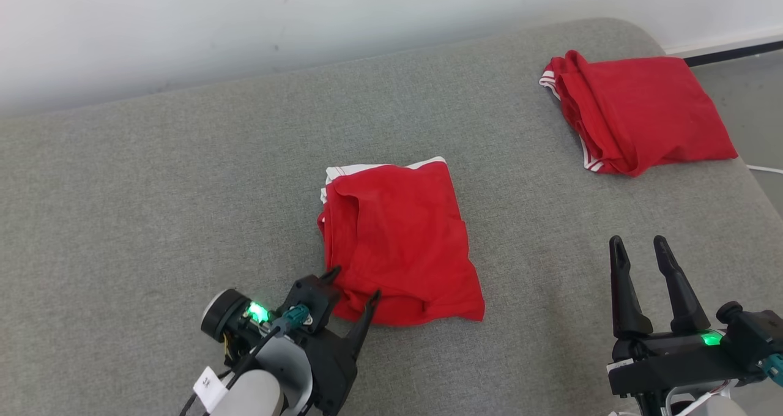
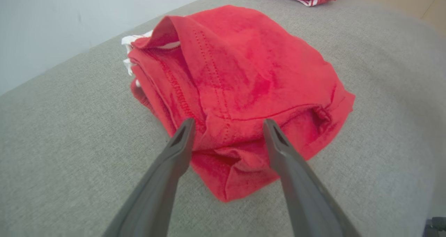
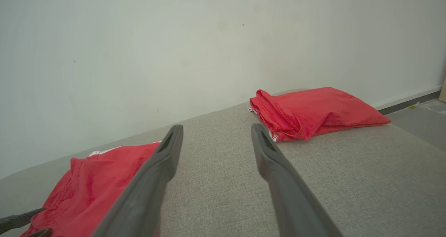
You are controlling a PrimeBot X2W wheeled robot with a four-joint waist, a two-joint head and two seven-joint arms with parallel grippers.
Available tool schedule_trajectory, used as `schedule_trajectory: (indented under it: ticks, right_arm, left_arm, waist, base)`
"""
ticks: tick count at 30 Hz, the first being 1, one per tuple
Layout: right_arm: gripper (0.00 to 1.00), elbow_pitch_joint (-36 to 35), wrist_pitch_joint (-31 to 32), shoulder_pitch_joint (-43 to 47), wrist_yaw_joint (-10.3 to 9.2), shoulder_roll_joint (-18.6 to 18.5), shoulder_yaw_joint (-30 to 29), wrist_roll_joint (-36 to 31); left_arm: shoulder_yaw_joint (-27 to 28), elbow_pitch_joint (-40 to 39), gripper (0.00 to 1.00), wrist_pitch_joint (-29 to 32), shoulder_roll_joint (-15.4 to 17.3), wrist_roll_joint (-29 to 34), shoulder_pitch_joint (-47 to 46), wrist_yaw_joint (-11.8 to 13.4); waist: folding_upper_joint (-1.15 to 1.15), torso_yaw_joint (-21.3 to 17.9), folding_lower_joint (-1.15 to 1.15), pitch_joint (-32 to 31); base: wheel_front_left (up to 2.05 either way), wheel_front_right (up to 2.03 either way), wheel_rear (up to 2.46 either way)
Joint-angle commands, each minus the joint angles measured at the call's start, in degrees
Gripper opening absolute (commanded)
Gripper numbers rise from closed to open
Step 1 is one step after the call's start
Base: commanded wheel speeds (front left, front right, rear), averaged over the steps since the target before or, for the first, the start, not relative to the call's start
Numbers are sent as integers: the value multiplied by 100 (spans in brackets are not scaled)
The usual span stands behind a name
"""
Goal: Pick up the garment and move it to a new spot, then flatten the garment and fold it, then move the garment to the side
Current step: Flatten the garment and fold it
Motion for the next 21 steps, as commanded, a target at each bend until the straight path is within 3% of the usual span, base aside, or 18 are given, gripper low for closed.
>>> schedule_trajectory:
  ticks: [1, 3, 4, 5, 6, 8, 10, 21]
  right_arm:
    - [100, 9, -6, 50, -17, 27, 22, -42]
    - [100, 16, -6, 48, -17, 28, 37, -43]
    - [100, 17, -6, 44, -17, 25, 39, -38]
    - [100, 20, -6, 39, -17, 21, 44, -35]
    - [100, 20, -6, 39, -17, 21, 44, -35]
    - [100, 19, -6, 33, -17, 13, 49, -30]
    - [100, 18, -6, 50, -17, 6, 43, -28]
    - [100, 25, -7, 147, -17, 16, 0, -54]
  left_arm:
    - [-11, -56, 100, 54, 38, -66, 137, 7]
    - [-44, -102, 100, 92, 23, -135, 184, -8]
    - [-54, -118, 95, 97, 1, -189, 212, -17]
    - [-79, -129, 59, 114, 13, -209, 222, -26]
    - [-79, -129, 59, 114, 13, -209, 222, -26]
    - [-100, -150, 22, 98, 30, -265, 236, -36]
    - [-113, -172, 2, 37, 33, -264, 254, -28]
    - [-102, -441, 0, -327, 40, -400, 506, 64]
  waist:
    - [0, 15, -1, -22]
    - [0, 15, -1, -43]
    - [0, 16, -1, -52]
    - [0, 15, -1, -60]
    - [0, 15, -1, -60]
    - [0, 16, -1, -76]
    - [0, 25, -1, -94]
    - [0, 172, -1, -158]
  base:
    - [0, 0, 0]
    - [0, 0, 0]
    - [0, 0, 0]
    - [0, 0, 0]
    - [0, 0, 0]
    - [0, 0, 0]
    - [0, 0, 0]
    - [0, 0, 0]
